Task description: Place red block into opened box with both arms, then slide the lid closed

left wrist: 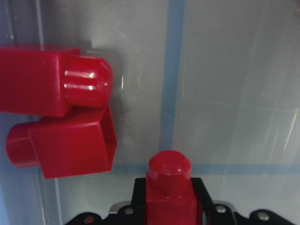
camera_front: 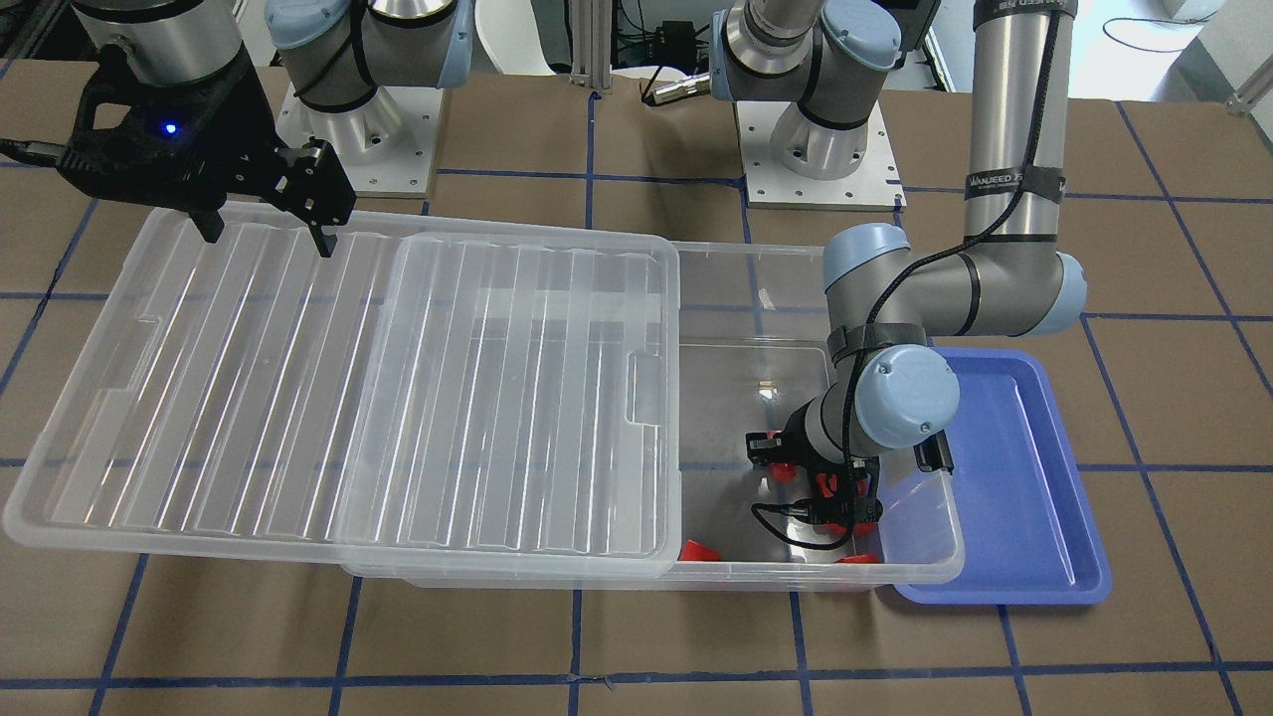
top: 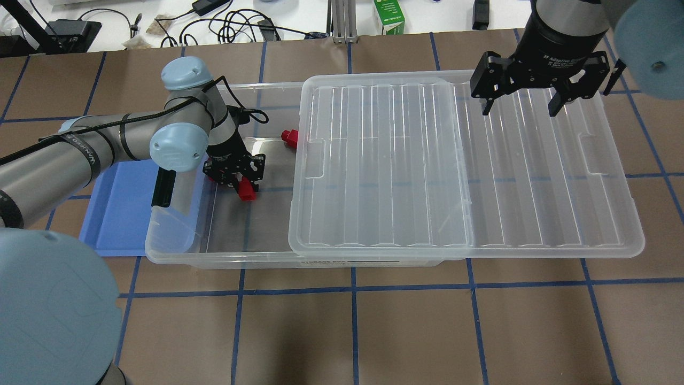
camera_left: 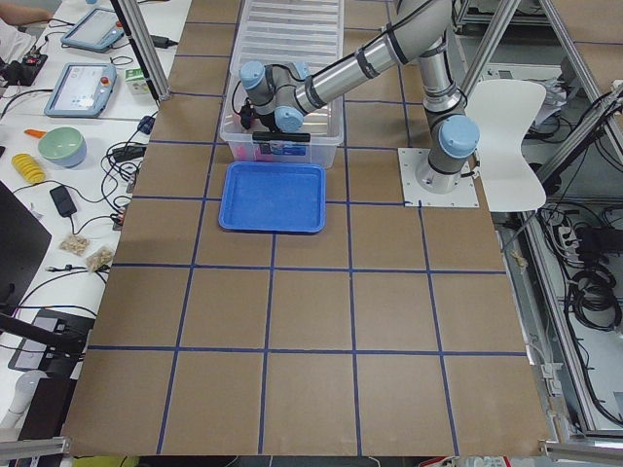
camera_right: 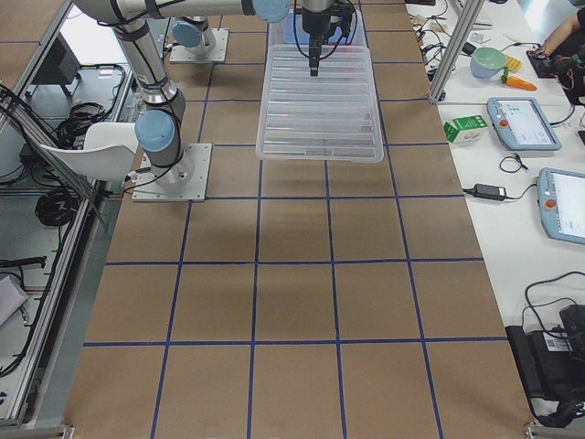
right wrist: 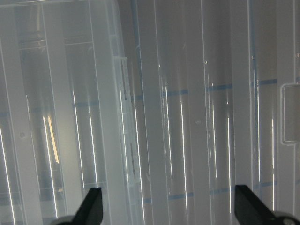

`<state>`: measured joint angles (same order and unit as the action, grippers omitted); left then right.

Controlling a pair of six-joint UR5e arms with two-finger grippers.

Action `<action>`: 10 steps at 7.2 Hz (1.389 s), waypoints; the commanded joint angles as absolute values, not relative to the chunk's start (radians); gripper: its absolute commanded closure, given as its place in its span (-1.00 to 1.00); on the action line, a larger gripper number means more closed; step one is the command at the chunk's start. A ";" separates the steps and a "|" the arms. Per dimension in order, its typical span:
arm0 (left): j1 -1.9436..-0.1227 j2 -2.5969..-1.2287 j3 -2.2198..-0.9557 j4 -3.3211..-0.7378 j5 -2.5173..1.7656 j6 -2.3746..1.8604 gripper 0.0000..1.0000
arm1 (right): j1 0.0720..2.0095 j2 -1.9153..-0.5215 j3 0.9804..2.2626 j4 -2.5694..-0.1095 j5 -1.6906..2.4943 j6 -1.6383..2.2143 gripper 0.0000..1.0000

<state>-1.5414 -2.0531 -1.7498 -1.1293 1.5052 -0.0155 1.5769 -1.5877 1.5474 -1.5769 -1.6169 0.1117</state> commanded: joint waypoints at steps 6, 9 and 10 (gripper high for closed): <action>-1.545 -1.889 -1.492 -1.416 1.512 -0.028 -1.00 | 1.476 -1.592 1.507 -1.560 -1.618 -0.027 -1.00; -1.548 -1.792 -1.368 -1.569 1.516 -0.026 -1.00 | 1.304 -1.601 1.493 -1.539 -1.621 -0.258 -1.00; -1.549 -1.740 -1.380 -1.589 1.506 -0.026 -1.00 | 1.228 -1.601 1.496 -1.534 -1.614 -0.364 -1.00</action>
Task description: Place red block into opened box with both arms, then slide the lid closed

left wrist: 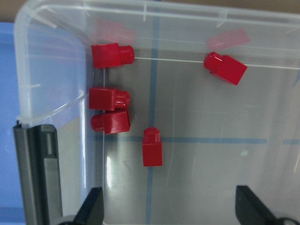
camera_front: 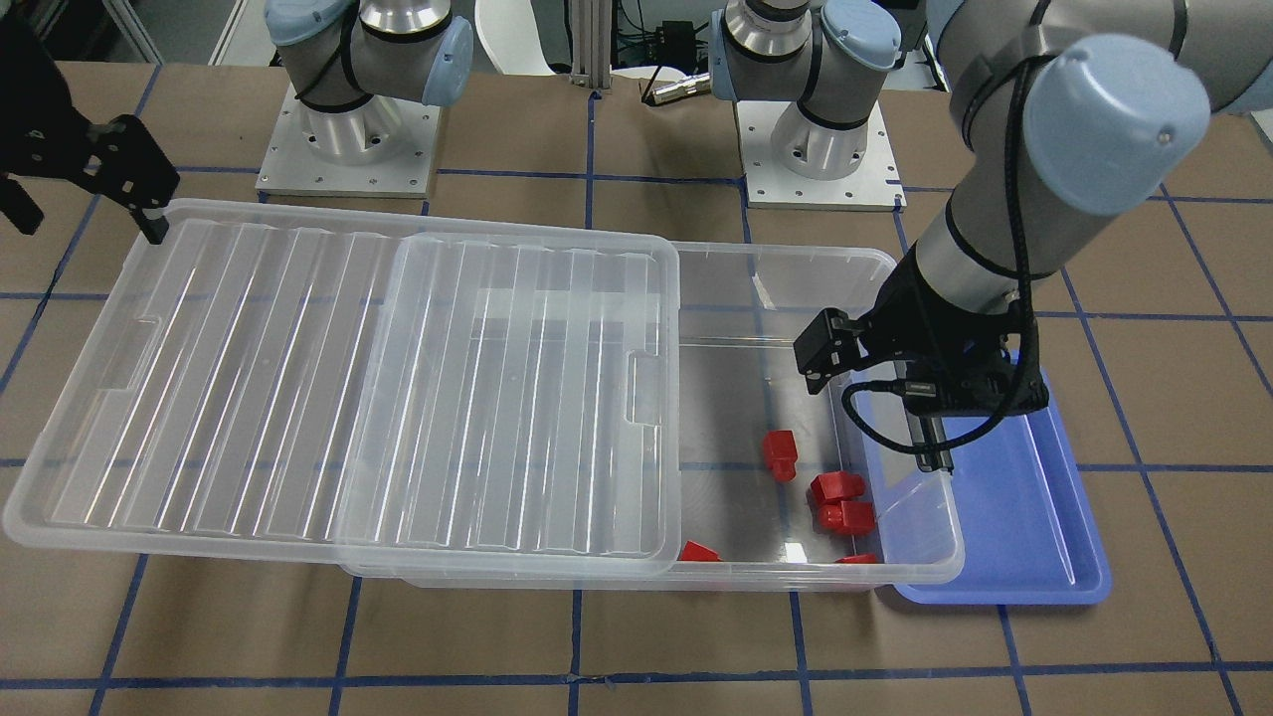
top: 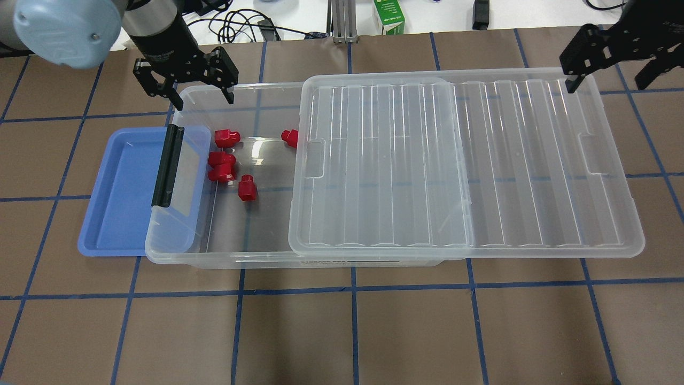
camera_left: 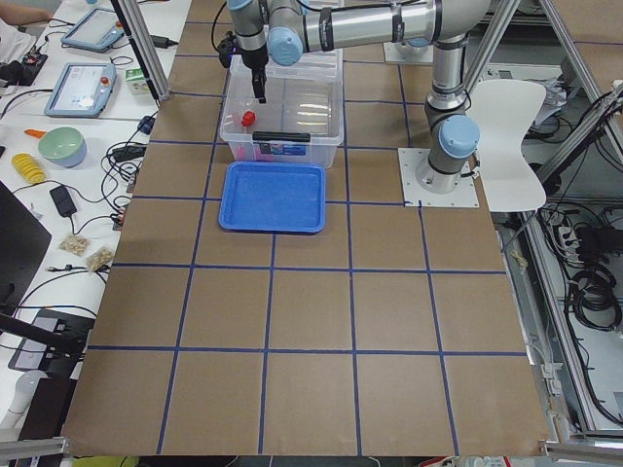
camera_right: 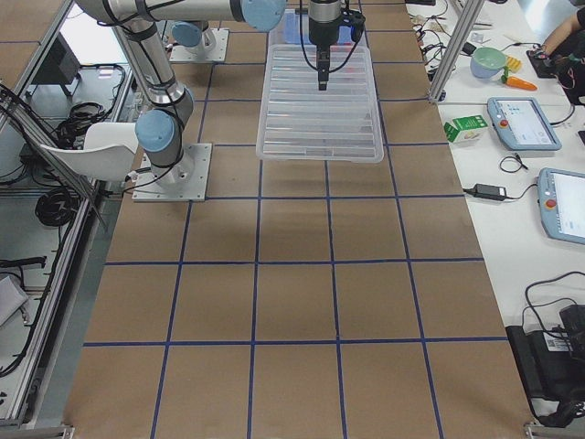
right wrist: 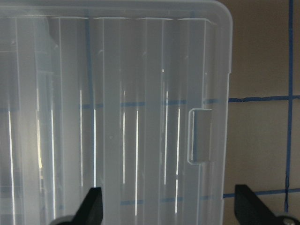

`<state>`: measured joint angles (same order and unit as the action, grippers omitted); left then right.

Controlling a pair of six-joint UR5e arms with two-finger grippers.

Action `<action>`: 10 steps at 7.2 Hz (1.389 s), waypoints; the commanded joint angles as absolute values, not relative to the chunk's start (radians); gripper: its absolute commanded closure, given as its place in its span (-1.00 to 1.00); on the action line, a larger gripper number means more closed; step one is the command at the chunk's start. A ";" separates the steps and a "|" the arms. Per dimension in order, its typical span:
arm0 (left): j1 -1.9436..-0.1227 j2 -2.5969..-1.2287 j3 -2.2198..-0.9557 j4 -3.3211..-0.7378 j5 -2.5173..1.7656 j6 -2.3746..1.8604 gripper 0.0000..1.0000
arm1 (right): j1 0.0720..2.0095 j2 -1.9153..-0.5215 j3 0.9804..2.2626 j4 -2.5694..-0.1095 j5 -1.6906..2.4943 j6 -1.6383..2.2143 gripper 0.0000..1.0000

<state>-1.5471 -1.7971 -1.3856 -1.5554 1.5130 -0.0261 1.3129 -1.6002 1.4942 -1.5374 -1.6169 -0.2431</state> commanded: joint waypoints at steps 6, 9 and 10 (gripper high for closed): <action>-1.552 -1.594 -1.543 -1.663 1.598 0.015 -1.00 | 0.943 -1.568 1.834 -1.876 -1.609 -0.660 -1.00; -1.548 -1.572 -1.563 -1.664 1.603 0.052 -1.00 | 0.943 -1.565 1.933 -1.960 -1.609 -0.652 -1.00; -1.548 -1.568 -1.565 -1.681 1.601 0.054 -1.00 | 0.949 -1.569 1.936 -1.959 -1.608 -0.646 -1.00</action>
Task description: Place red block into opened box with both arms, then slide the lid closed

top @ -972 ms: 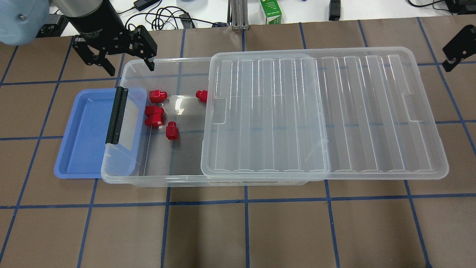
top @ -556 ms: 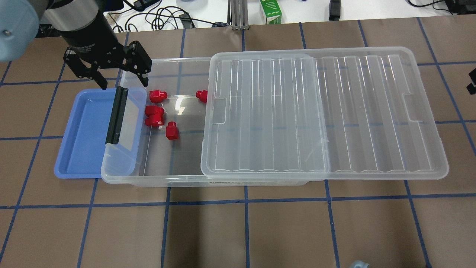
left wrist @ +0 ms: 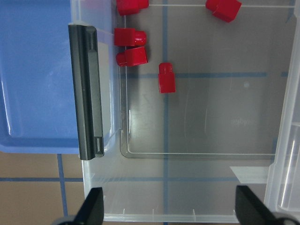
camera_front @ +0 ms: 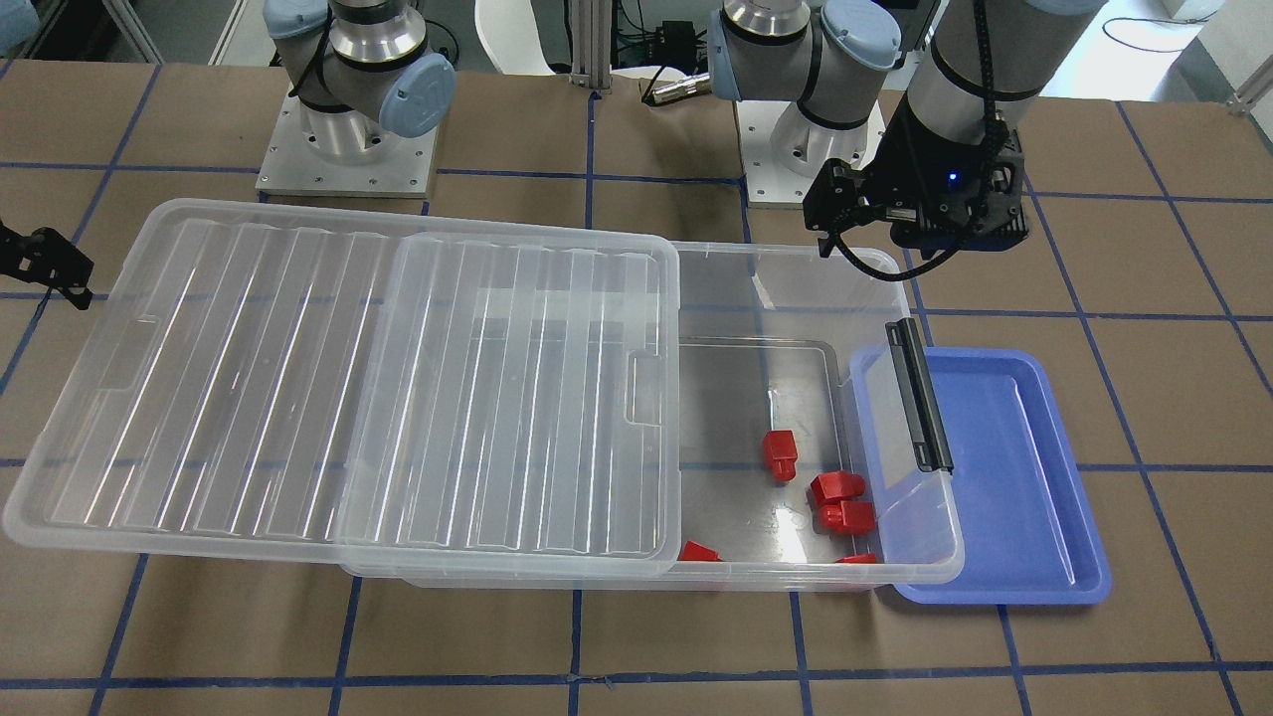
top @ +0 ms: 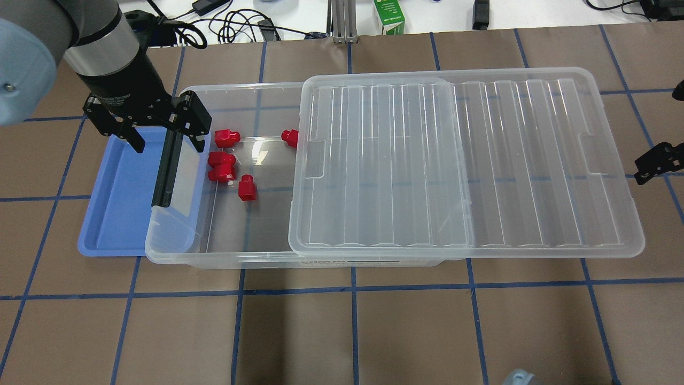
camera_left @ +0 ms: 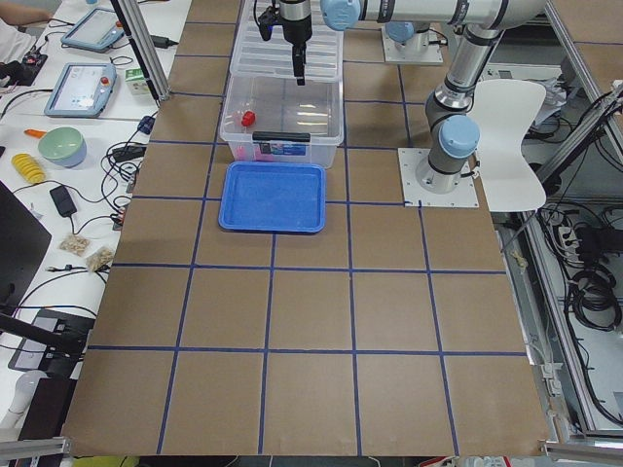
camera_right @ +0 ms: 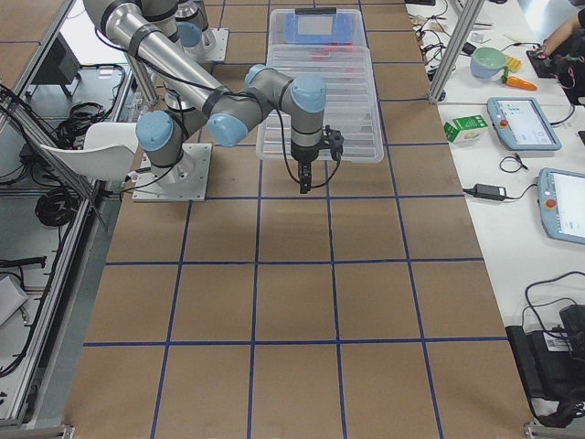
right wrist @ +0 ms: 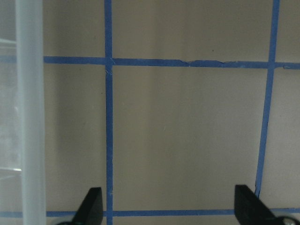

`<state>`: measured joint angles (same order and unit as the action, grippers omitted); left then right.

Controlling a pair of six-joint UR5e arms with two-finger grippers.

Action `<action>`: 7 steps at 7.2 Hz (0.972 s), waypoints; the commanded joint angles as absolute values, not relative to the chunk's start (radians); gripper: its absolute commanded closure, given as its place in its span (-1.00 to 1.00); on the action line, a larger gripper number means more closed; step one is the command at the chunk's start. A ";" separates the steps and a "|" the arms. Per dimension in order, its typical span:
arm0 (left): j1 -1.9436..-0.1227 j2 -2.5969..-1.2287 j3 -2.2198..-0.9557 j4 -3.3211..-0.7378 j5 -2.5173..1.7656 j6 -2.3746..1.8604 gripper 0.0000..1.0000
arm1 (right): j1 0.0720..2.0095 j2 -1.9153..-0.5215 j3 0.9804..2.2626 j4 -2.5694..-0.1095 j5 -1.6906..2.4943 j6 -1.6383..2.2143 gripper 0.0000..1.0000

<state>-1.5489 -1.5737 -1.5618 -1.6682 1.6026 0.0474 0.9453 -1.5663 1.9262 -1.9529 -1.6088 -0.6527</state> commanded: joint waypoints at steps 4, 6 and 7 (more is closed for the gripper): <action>-1.551 -1.549 -1.597 -1.678 1.589 0.060 -1.00 | 1.026 -1.572 1.939 -1.956 -1.559 -0.548 -1.00; -1.551 -1.546 -1.597 -1.680 1.592 0.061 -1.00 | 1.106 -1.572 1.939 -1.960 -1.557 -0.447 -1.00; -1.551 -1.546 -1.597 -1.680 1.591 0.061 -1.00 | 1.158 -1.572 1.939 -1.962 -1.557 -0.370 -1.00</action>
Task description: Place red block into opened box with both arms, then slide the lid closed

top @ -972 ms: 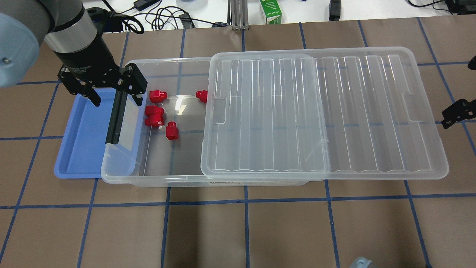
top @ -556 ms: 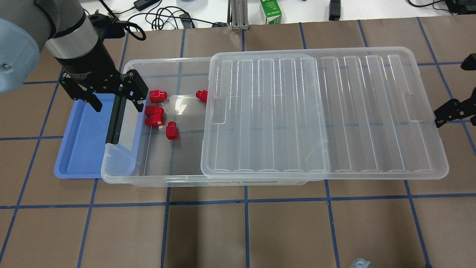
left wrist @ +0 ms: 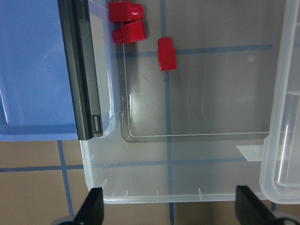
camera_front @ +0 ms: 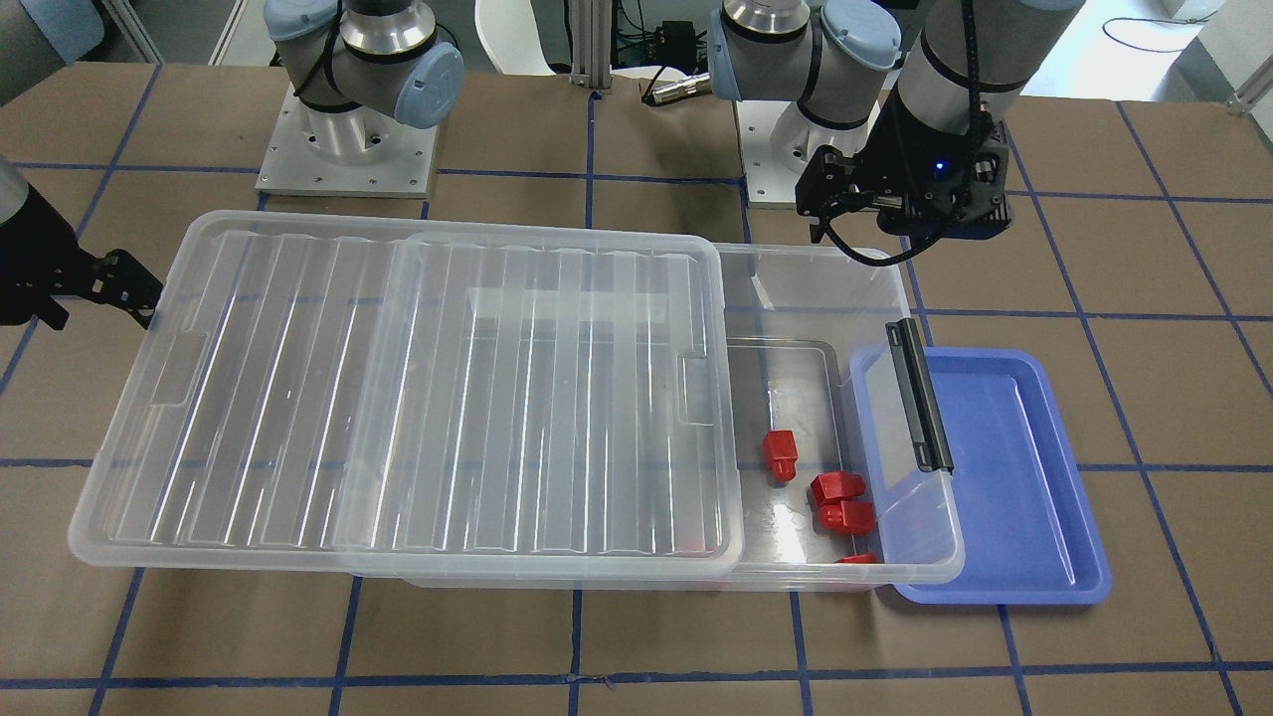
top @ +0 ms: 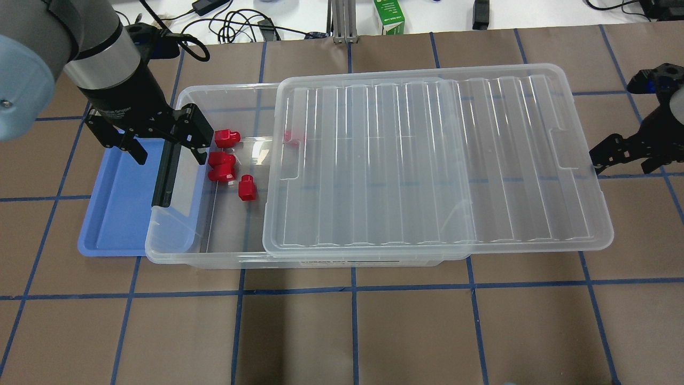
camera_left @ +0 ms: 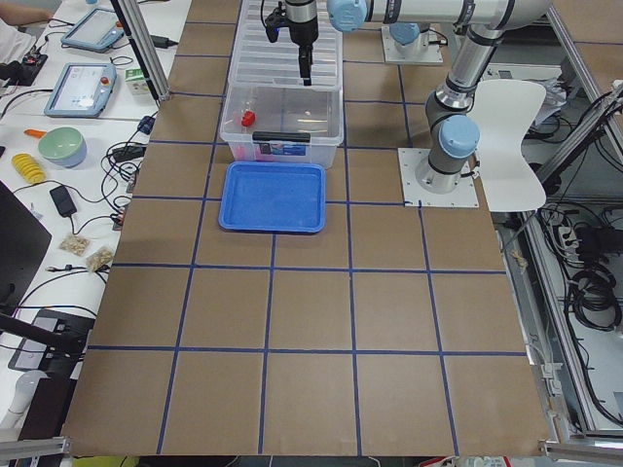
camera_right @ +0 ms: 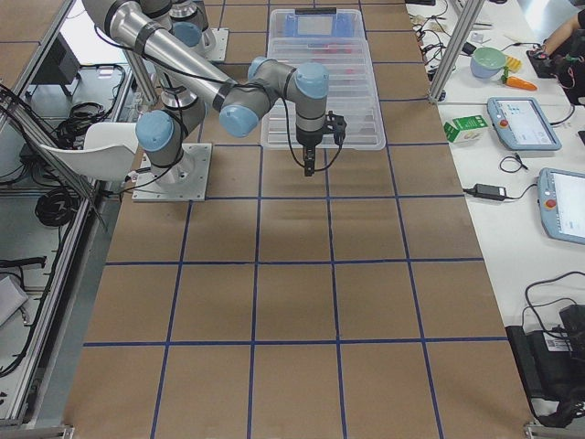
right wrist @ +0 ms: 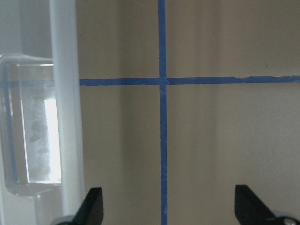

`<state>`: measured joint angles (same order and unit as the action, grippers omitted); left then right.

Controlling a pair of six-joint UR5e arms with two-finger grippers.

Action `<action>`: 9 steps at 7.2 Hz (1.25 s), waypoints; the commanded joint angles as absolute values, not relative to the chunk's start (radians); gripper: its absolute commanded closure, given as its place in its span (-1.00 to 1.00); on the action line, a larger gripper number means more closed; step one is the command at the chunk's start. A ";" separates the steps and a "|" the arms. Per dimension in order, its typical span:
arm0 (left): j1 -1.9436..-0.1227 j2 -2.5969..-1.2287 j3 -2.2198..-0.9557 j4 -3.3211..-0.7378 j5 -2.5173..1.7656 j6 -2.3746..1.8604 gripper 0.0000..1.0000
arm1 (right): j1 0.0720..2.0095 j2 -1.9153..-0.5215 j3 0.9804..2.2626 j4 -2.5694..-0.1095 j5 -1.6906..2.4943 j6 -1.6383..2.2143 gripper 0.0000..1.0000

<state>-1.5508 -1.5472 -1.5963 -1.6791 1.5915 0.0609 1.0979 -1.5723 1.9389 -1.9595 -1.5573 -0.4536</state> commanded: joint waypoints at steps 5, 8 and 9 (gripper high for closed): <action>-1.549 -1.548 -1.598 -1.680 1.595 0.064 -1.00 | 1.394 -1.569 1.931 -2.005 -1.562 -0.114 -1.00; -1.549 -1.549 -1.598 -1.675 1.592 0.063 -1.00 | 1.450 -1.566 1.933 -2.022 -1.559 -0.077 -1.00; -1.548 -1.549 -1.598 -1.675 1.592 0.063 -1.00 | 1.454 -1.566 1.933 -2.022 -1.559 -0.077 -1.00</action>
<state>-1.5488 -1.5492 -1.5984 -1.6755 1.5927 0.0633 1.4453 -1.5667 1.9322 -2.0200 -1.5595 -0.0791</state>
